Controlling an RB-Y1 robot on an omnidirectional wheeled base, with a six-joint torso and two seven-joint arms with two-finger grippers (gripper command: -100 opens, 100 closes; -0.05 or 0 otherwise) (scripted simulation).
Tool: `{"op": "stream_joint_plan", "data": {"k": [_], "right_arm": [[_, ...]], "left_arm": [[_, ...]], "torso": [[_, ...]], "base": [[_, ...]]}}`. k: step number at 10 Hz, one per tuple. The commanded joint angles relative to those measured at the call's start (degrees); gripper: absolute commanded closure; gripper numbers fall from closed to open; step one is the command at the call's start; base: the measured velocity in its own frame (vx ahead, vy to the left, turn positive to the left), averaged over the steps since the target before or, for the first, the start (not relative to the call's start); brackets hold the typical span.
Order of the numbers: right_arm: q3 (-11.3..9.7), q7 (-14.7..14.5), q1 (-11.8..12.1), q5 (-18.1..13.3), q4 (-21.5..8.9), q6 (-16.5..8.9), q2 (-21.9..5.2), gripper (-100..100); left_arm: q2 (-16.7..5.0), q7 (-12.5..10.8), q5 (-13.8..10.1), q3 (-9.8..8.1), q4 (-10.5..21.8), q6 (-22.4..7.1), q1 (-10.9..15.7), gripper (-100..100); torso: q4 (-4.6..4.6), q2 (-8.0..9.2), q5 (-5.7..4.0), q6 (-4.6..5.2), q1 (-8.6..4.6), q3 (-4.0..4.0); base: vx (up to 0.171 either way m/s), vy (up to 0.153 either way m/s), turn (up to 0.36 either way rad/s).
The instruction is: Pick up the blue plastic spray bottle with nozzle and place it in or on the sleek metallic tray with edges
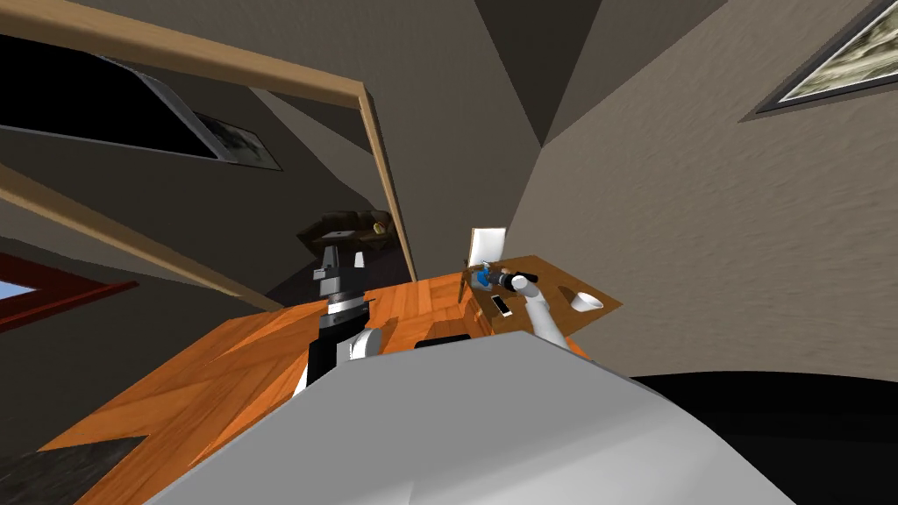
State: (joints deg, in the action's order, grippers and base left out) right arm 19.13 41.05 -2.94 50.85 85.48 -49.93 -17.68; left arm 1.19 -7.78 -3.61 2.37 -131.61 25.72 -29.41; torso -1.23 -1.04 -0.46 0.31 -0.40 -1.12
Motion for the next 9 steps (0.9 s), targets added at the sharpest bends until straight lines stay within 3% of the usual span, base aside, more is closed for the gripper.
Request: {"op": "stream_joint_plan", "data": {"k": [1, 5, 6, 7, 9], "right_arm": [[2.08, 0.16, -0.12, 0.2, 0.3, -2.05, 0.12, 100], [6.4, 0.22, -0.5, 0.84, 0.77, -5.81, -0.16, 100], [5.58, 0.29, -0.05, 0.6, 1.21, -5.06, 0.12, 100], [5.77, 0.33, -0.08, 0.6, 1.29, -5.26, 0.06, -100], [5.75, 0.33, -0.1, 0.6, 1.28, -5.23, 0.06, -100]], "left_arm": [[0.0, 0.0, 0.0, 0.0, 0.0, 0.0, 0.0, 0], [0.0, 0.0, 0.0, 0.0, 0.0, 0.0, 0.01, 0], [0.0, 0.0, 0.0, 0.0, 0.0, 0.0, 0.0, 0], [0.0, 0.0, 0.0, 0.0, 0.0, 0.0, 0.02, 0], [0.0, 0.0, 0.0, 0.0, 0.01, -0.01, 0.03, 0]], "torso": [[0.0, 0.0, 0.0, 0.0, 0.0, 0.0], [0.02, 0.13, -0.05, 0.0, -0.17, 0.07], [0.03, 0.18, -0.03, 0.02, -0.08, 0.1], [0.07, 0.5, -0.06, -0.04, -0.1, 0.26], [0.16, 0.89, -0.07, -0.03, -0.16, 0.49]], "base": [[0.224, 0.023, -0.129], [0.209, 0.019, -0.118], [0.089, 0.022, -0.038], [0.017, 0.003, 0.006], [0.004, 0.001, 0.0]]}}
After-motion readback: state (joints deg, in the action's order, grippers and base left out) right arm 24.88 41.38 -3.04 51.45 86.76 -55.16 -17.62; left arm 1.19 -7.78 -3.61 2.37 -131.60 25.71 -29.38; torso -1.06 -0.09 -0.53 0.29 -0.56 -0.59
